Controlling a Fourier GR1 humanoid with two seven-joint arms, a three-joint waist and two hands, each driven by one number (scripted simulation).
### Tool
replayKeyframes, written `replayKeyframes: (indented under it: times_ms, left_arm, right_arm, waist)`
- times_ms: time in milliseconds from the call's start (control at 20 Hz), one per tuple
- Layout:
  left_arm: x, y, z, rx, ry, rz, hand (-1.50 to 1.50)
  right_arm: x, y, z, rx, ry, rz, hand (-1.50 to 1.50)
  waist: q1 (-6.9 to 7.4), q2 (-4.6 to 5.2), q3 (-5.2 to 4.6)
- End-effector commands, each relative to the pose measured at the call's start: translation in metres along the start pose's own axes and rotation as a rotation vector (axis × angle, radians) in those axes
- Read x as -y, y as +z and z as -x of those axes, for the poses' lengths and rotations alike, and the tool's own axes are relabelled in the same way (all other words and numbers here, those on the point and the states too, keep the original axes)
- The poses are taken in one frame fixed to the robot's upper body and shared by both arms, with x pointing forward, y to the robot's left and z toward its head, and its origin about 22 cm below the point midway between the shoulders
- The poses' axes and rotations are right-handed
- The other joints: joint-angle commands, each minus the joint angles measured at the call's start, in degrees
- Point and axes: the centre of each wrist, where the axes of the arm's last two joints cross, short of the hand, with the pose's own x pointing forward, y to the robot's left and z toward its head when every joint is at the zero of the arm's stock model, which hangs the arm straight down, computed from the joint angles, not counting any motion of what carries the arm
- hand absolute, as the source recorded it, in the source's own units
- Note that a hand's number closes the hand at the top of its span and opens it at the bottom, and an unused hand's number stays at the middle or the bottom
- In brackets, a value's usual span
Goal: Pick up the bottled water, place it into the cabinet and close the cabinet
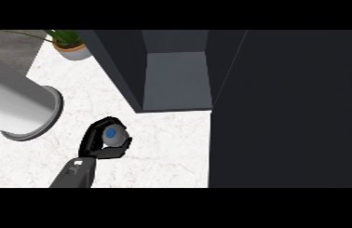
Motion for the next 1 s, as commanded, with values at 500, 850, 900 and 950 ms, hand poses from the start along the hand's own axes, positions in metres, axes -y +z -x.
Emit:
replayKeyframes:
  times_ms: [500, 850, 900, 950]
  left_arm:
    - [0.064, 0.034, 0.019, 0.043, 0.017, -0.035, 1.50]
    - [0.089, -0.019, -0.015, 0.082, 0.077, 0.001, 1.50]
    - [0.097, -0.029, -0.027, 0.068, 0.084, 0.003, 1.50]
    - [0.098, -0.028, -0.029, 0.057, 0.113, 0.000, 1.50]
  right_arm:
    - [0.002, 0.002, -0.029, 0.034, 0.049, 0.005, -1.50]
    - [-0.007, 0.001, -0.035, 0.018, 0.048, 0.015, -1.50]
    - [-0.002, 0.002, -0.029, -0.003, 0.022, 0.038, -1.50]
    - [0.003, 0.005, -0.035, 0.010, 0.048, 0.001, -1.50]
  waist:
    - [1.31, -0.53, 0.03]
    - [0.92, -0.48, -0.04]
    - [1.32, -0.55, 0.03]
    - [0.97, -0.70, 0.04]
